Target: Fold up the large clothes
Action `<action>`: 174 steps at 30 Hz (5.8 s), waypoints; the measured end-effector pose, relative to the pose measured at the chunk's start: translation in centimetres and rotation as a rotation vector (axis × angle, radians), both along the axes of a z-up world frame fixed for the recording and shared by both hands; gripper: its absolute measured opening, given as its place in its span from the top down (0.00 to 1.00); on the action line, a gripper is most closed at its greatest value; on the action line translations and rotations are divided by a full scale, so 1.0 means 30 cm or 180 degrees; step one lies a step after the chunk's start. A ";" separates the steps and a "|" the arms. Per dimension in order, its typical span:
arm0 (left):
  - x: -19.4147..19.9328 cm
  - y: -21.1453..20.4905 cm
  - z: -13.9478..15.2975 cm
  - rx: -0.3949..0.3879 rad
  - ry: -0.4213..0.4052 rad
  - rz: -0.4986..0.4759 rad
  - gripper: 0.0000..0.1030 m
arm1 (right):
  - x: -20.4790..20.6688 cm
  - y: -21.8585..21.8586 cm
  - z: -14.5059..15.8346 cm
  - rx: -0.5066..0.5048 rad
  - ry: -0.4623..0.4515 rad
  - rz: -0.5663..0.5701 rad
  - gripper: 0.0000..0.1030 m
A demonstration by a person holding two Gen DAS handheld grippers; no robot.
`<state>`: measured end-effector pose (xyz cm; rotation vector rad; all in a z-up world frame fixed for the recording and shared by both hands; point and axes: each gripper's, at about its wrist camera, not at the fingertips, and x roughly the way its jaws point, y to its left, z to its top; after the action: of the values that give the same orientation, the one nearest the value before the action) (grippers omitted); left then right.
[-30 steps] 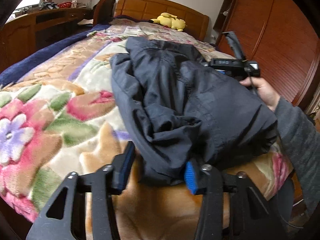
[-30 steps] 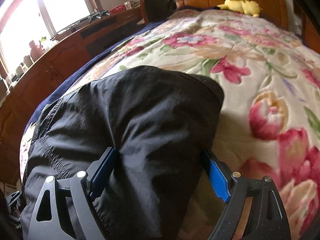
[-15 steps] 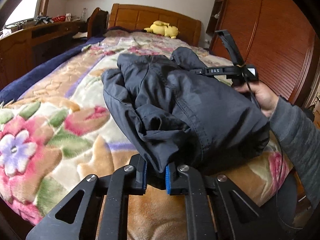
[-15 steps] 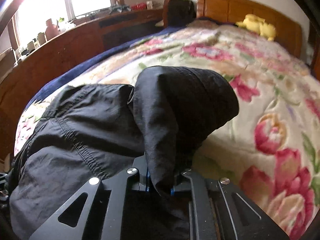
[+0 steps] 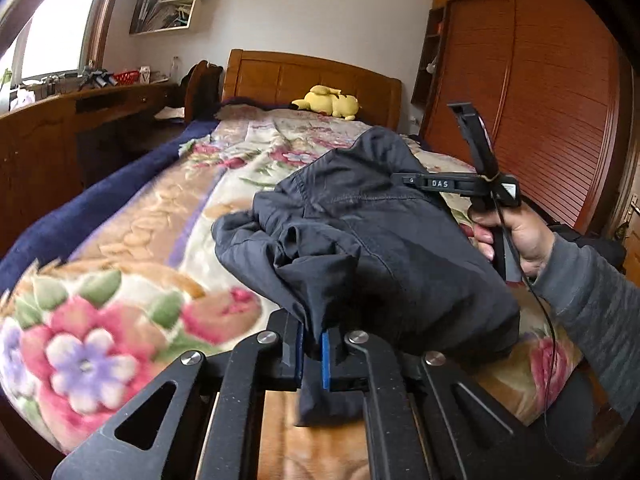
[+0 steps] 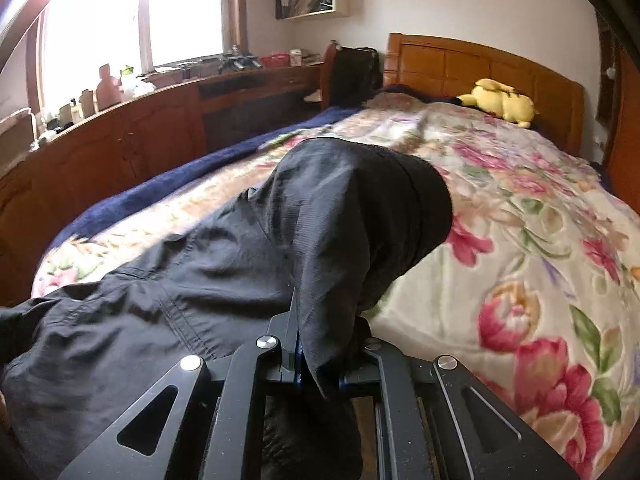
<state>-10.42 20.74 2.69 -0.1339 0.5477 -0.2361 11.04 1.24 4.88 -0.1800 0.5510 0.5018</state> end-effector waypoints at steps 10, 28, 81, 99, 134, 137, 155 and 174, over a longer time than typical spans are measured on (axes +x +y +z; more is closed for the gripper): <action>0.015 -0.013 -0.142 -0.0107 0.0607 -0.0138 0.87 | 0.032 0.009 -0.058 -0.0269 0.0207 -0.0063 0.89; 0.081 -0.035 -0.236 -0.0406 0.0917 -0.0054 0.67 | 0.037 0.007 -0.062 -0.0278 0.0302 -0.0095 0.89; -0.154 0.903 -0.128 0.0323 0.0309 0.1325 0.94 | 0.208 0.905 -0.070 -0.0230 0.0064 0.0552 0.83; -0.209 0.881 0.014 0.0518 0.0056 0.1537 0.41 | 0.065 0.651 -0.106 -0.0111 0.0056 0.0988 0.48; 0.142 -0.071 0.084 0.0532 -0.0217 0.0579 0.20 | -0.413 -0.263 -0.052 0.0192 -0.0223 -0.0197 0.23; 0.180 -0.153 0.077 0.0501 -0.0221 0.0485 0.20 | -0.413 -0.334 -0.057 0.0252 -0.0248 -0.0347 0.23; 0.335 -0.497 0.116 0.0410 -0.0440 0.0246 0.20 | -0.456 -0.567 -0.049 0.0394 -0.0638 -0.0998 0.13; 0.287 -0.579 0.058 0.0555 -0.0773 0.0356 0.20 | -0.551 -0.568 -0.122 0.0431 -0.1036 -0.1376 0.13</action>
<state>-1.82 3.37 4.44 0.0338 0.3161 -0.0927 -5.48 -15.82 1.21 -0.0087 0.2242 0.0828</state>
